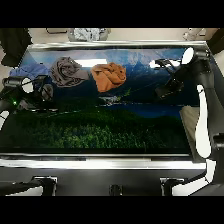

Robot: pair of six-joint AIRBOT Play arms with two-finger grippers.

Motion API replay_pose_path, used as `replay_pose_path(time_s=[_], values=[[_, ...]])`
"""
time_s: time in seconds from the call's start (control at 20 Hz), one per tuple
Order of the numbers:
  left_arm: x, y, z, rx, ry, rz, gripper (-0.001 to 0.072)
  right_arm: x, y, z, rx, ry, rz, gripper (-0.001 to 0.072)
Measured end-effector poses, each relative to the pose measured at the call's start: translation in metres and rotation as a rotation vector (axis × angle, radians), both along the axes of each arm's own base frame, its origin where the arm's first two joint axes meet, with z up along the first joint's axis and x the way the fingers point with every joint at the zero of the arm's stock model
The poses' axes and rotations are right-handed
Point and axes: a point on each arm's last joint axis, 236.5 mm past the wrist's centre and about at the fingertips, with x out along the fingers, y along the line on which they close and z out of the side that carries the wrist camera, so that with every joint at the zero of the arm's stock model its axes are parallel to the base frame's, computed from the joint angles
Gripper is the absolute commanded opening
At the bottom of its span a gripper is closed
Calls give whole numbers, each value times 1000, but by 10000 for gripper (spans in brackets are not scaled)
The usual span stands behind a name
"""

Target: Fold the shirts.

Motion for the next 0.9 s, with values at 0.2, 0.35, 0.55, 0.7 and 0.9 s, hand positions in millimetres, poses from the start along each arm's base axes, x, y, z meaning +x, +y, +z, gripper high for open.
replay_pose_path(time_s=[0.2,0.35,0.55,0.7,0.9], values=[[0,0,0,0,0,0,625,0,0,0,0,0,0,689],[0,0,0,0,0,0,625,0,0,0,0,0,0,689],[0,0,0,0,0,0,625,0,0,0,0,0,0,689],[0,2,0,-1,0,7,625,0,0,0,0,0,0,689],[1,5,-1,-2,-2,15,624,5,0,0,1,-20,-3,689]])
